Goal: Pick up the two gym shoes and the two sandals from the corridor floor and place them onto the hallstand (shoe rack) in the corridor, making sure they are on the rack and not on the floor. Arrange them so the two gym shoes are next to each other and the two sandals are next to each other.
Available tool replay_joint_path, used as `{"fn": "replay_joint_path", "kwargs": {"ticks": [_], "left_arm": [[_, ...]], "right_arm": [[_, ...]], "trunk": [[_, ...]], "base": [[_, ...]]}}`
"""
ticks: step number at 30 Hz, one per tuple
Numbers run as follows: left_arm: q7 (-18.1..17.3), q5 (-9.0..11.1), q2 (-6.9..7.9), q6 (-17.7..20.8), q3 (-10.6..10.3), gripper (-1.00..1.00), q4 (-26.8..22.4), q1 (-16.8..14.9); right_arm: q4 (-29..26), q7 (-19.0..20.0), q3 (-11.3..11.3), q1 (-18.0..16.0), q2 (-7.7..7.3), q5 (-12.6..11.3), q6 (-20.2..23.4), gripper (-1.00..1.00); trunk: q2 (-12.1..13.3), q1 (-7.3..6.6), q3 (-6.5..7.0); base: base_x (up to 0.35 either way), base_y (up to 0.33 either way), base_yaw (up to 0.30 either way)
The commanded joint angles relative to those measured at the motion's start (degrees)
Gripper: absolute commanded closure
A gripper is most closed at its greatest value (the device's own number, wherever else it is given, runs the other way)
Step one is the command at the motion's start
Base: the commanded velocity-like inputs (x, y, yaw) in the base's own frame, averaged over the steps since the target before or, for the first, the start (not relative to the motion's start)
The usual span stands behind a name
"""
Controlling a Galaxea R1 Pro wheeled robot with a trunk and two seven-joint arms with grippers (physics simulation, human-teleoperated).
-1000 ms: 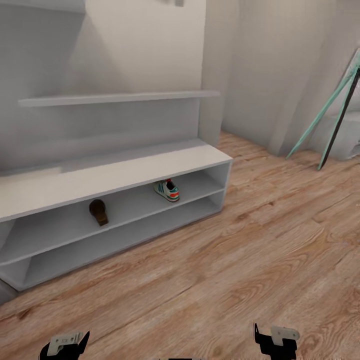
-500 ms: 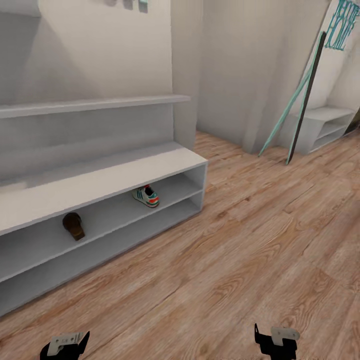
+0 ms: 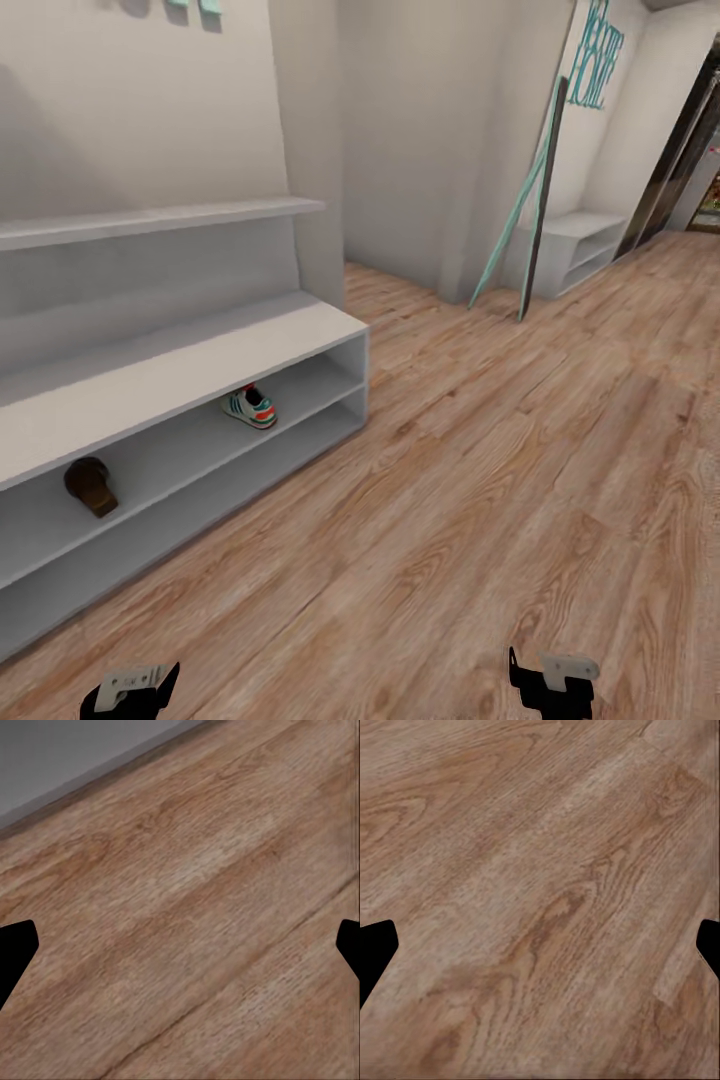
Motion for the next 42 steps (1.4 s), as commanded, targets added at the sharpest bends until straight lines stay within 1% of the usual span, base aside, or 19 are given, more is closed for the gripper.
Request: {"fn": "replay_joint_path", "kwargs": {"ticks": [1,42], "left_arm": [[-0.3,-0.6,-0.04,-0.3,0.3,-1.00,0.0,0.0],[-0.1,-0.4,-0.04,-0.4,0.5,-1.00,-0.1,-0.1]], "right_arm": [[0.1,-0.3,-0.4,-0.1,0.01,0.6,-0.1,-1.00],[0.1,-0.3,-0.4,-0.1,0.01,0.6,-0.1,-1.00]], "trunk": [[0.0,-0.01,-0.04],[0.0,-0.01,-0.04]], "base": [[0.000,0.000,-0.288],[0.000,0.000,-0.291]]}}
